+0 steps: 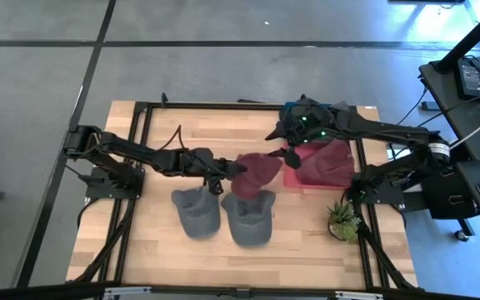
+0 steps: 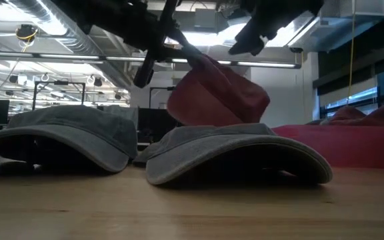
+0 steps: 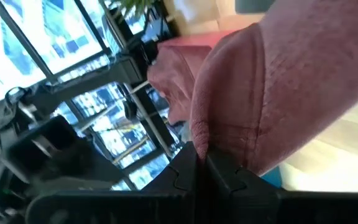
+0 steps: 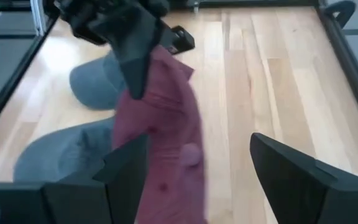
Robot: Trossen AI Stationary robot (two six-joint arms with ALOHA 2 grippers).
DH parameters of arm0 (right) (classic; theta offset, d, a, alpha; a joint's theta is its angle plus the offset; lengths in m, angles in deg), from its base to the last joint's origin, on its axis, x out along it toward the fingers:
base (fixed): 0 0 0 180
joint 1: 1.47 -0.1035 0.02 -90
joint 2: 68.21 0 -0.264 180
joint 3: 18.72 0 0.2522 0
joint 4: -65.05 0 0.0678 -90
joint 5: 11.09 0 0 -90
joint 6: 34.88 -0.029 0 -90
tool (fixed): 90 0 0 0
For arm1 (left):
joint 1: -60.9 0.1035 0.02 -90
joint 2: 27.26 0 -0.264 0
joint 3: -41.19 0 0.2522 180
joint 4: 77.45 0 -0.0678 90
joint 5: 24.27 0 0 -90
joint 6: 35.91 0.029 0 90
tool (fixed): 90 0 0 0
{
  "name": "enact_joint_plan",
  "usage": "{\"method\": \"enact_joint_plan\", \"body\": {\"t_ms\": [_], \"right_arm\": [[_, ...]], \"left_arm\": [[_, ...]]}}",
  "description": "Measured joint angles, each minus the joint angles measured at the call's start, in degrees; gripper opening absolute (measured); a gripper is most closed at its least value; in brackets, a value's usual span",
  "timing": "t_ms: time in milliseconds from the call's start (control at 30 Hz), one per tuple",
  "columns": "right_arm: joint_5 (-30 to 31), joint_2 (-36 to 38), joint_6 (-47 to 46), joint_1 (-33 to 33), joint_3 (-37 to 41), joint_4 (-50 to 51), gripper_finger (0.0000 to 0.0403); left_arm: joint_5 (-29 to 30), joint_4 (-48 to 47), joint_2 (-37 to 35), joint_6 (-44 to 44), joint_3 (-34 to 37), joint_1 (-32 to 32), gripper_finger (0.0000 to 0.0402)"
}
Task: Pick & Place hat
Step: Put the red cap into the pink bin
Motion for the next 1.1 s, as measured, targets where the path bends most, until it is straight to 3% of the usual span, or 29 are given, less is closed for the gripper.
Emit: {"method": "enact_joint_plan", "body": {"t_ms": [200, 467, 600, 833, 1100], "right_arm": [[-6.07, -5.71, 0.11, -0.1, 0.0, -0.86, 0.0275], [-5.83, -11.09, -0.18, -0.87, 0.0, -1.78, 0.0267], [-5.78, -11.28, 0.22, -1.67, 0.0, -1.87, 0.0208], [-5.77, -11.26, 0.43, -2.12, 0.0, -1.77, 0.0028], [-4.85, -10.9, -2.99, -2.16, 0.02, -1.14, 0.0029]], "left_arm": [[0.25, 0.05, 0.02, -1.77, 0.0, -0.15, 0.0008], [0.31, 0.09, 0.05, -1.98, 0.0, -0.23, 0.0008], [0.33, 0.09, 0.07, -3.97, 0.0, -0.23, 0.0008], [0.33, 0.58, 0.07, -5.02, 0.0, -0.36, 0.001], [1.01, 1.44, 0.09, -9.71, 0.0, -0.46, 0.0034]]}}
